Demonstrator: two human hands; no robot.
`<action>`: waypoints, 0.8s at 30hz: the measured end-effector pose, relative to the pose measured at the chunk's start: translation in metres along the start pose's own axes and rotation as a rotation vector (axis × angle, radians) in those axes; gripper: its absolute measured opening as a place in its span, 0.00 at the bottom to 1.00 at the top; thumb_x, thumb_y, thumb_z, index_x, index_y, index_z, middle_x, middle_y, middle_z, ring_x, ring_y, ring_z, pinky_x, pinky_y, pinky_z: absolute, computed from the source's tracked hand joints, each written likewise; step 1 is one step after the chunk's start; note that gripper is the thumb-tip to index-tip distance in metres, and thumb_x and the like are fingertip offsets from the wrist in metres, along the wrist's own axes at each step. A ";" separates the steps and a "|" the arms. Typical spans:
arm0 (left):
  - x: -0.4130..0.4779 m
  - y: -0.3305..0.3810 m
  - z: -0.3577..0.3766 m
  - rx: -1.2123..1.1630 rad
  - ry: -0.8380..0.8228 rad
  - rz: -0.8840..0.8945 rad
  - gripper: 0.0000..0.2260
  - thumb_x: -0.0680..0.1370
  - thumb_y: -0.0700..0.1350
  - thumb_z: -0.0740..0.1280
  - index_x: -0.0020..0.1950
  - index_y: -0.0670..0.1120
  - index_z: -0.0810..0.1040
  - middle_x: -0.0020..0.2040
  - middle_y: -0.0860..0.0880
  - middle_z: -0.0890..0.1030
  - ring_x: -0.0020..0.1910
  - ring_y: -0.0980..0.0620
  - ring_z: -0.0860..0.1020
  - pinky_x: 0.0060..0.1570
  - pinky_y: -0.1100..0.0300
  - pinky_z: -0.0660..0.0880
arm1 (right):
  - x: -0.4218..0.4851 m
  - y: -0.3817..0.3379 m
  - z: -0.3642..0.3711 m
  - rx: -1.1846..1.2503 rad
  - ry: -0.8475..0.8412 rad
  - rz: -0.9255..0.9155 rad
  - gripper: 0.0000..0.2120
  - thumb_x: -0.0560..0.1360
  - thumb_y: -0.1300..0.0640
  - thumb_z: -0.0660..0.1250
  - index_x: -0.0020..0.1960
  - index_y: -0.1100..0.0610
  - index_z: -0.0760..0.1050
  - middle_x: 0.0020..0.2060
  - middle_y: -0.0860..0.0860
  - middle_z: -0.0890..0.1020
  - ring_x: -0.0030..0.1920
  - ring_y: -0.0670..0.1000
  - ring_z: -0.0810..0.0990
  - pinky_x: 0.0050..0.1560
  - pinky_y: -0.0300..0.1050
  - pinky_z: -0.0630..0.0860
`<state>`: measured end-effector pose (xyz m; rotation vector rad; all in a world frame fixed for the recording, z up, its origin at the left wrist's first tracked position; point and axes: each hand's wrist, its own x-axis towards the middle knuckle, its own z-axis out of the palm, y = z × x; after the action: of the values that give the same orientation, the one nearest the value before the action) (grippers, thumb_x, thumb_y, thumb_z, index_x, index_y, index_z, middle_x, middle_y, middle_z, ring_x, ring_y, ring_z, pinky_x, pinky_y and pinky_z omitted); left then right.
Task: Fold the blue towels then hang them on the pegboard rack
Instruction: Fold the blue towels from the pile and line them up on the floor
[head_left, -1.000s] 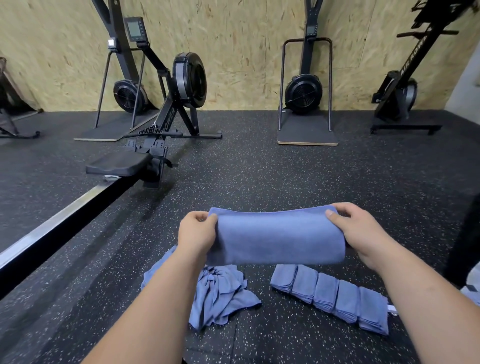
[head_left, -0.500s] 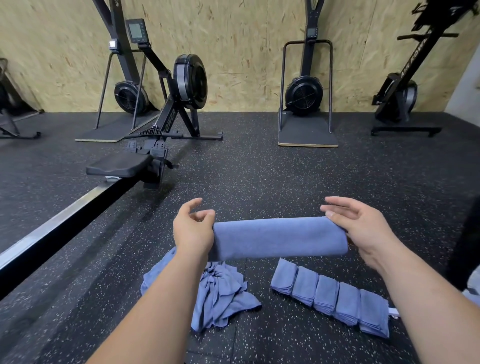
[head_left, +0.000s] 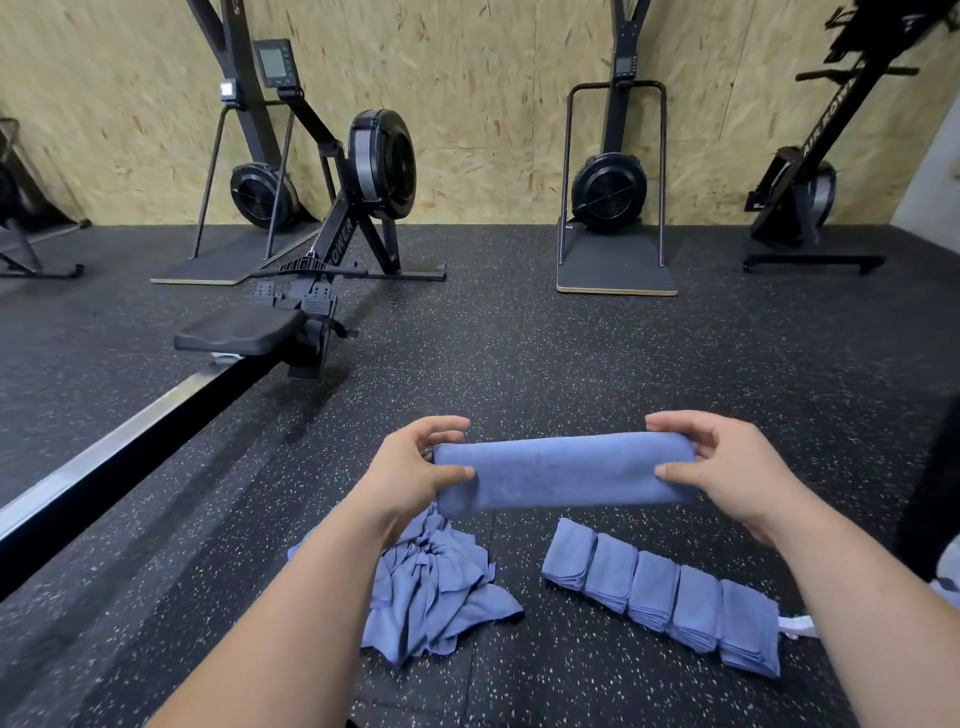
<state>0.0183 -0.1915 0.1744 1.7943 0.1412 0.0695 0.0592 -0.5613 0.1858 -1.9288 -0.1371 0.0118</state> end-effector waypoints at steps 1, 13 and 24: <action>0.000 -0.001 0.000 0.062 -0.007 0.018 0.24 0.71 0.32 0.79 0.59 0.57 0.86 0.59 0.52 0.85 0.59 0.48 0.84 0.58 0.56 0.82 | 0.001 0.002 0.000 -0.070 0.002 -0.010 0.27 0.69 0.73 0.78 0.60 0.47 0.85 0.54 0.41 0.88 0.57 0.47 0.86 0.65 0.51 0.81; 0.002 -0.003 -0.005 0.574 0.132 0.096 0.02 0.79 0.48 0.73 0.50 0.54 0.84 0.43 0.57 0.85 0.42 0.56 0.81 0.39 0.60 0.73 | -0.001 -0.001 -0.002 -0.462 0.101 -0.114 0.14 0.74 0.55 0.79 0.54 0.38 0.84 0.46 0.39 0.87 0.49 0.45 0.84 0.51 0.46 0.79; 0.005 0.004 -0.003 0.151 0.260 -0.036 0.26 0.82 0.61 0.68 0.40 0.38 0.73 0.34 0.49 0.72 0.34 0.49 0.69 0.34 0.54 0.72 | 0.005 -0.001 -0.004 0.319 0.099 0.085 0.13 0.78 0.60 0.76 0.61 0.51 0.84 0.52 0.52 0.89 0.50 0.51 0.86 0.50 0.46 0.77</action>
<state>0.0235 -0.1885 0.1785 1.9276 0.3734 0.2734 0.0648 -0.5644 0.1884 -1.6114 0.0133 -0.0049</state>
